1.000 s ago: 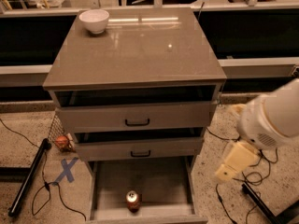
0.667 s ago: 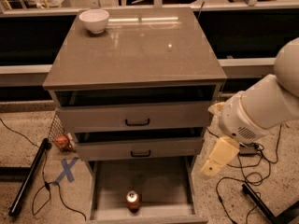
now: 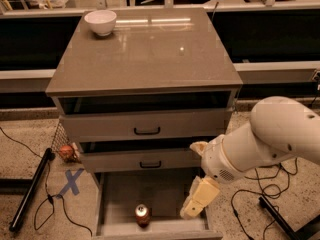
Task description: Pick coke can from bottom drawer and place on counter
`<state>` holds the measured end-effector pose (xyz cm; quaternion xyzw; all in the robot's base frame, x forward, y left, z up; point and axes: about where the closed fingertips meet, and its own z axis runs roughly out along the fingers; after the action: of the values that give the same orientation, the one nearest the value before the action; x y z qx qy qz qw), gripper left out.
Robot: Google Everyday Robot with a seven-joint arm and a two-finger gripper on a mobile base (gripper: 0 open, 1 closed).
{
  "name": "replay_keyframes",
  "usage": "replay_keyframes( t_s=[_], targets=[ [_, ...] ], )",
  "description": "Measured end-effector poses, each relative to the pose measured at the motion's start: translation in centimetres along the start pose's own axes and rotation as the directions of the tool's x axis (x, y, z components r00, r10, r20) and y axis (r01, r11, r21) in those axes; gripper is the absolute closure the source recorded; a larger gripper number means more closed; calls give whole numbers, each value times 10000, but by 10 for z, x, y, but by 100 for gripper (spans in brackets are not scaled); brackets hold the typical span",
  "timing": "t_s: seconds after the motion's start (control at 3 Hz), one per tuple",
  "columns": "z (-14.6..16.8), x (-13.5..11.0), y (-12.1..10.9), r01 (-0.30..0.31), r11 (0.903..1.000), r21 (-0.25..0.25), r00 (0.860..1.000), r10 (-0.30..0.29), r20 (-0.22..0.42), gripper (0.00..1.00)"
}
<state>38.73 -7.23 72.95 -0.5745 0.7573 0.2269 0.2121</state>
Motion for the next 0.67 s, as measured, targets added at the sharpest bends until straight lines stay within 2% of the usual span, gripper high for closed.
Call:
replay_keyframes(
  t_s=[0.33,0.67],
  targets=[
    [0,0,0,2,10000,27,10000,-2,-22,0],
    [34,-2,-10,302,9977,-610,9983,-271,511,0]
  ],
)
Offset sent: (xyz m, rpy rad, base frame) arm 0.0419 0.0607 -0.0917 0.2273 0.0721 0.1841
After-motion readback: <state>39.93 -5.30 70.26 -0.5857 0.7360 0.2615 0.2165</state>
